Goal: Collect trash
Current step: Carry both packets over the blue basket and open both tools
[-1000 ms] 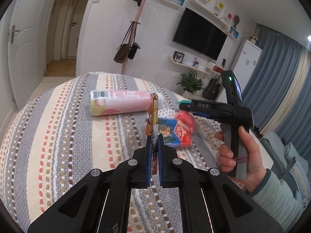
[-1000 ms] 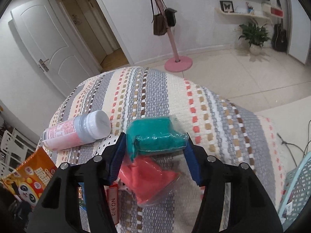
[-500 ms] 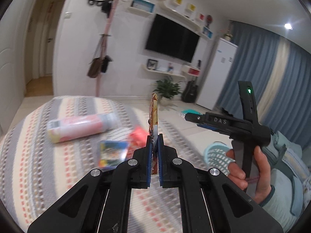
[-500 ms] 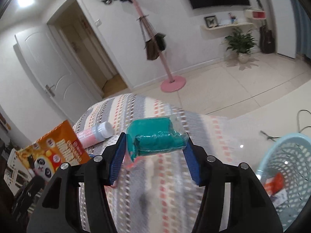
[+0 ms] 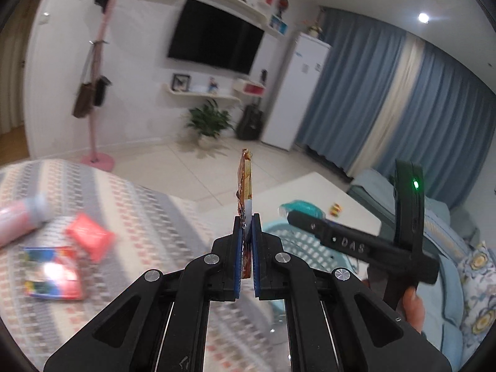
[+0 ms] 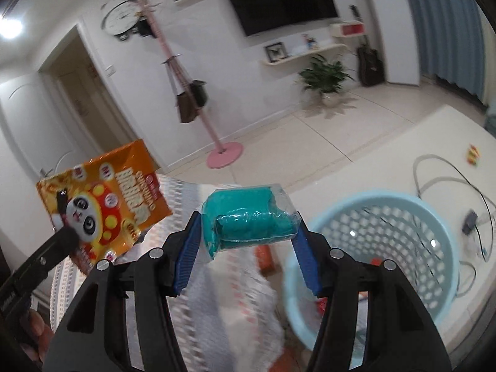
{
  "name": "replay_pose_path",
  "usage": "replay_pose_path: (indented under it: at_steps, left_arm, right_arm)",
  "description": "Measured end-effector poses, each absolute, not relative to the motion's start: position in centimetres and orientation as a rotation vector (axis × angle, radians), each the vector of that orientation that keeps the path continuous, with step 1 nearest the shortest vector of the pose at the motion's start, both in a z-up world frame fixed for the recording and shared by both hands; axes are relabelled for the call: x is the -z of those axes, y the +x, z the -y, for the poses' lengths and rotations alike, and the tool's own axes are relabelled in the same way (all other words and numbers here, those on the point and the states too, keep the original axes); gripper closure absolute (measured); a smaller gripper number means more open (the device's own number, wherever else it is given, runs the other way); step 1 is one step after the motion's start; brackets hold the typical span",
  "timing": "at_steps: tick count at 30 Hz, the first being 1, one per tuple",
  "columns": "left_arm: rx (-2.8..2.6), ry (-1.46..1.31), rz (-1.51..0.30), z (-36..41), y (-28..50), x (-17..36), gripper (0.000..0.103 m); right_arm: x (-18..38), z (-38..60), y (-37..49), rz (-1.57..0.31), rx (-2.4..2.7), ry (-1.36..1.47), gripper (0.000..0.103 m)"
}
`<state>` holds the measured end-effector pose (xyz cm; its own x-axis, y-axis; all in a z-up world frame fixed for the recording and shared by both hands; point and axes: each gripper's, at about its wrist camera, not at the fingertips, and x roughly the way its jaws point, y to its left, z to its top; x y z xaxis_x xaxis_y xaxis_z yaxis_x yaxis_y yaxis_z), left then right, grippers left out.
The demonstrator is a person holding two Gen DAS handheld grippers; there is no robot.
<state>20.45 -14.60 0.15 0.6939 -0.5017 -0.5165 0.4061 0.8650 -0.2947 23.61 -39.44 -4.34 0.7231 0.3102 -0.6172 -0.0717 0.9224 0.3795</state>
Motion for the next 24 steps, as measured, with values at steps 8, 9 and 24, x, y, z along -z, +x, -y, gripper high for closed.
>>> replay_pose_path:
  at_steps: [8,9,24]
  left_arm:
    - [0.648,-0.137,-0.776,22.3,24.3,4.6,0.099]
    - [0.676,-0.131,-0.801,23.2,24.7,5.1,0.099]
    - [0.723,-0.118,-0.898,27.2,26.3,9.5,0.058]
  right_arm:
    - [9.6,46.4,22.2,-0.832,-0.004,0.394,0.049]
    - [10.2,47.1,22.0,-0.848,0.020,0.402,0.048]
    - [14.2,52.4,20.5,-0.909,0.160,0.524,0.035]
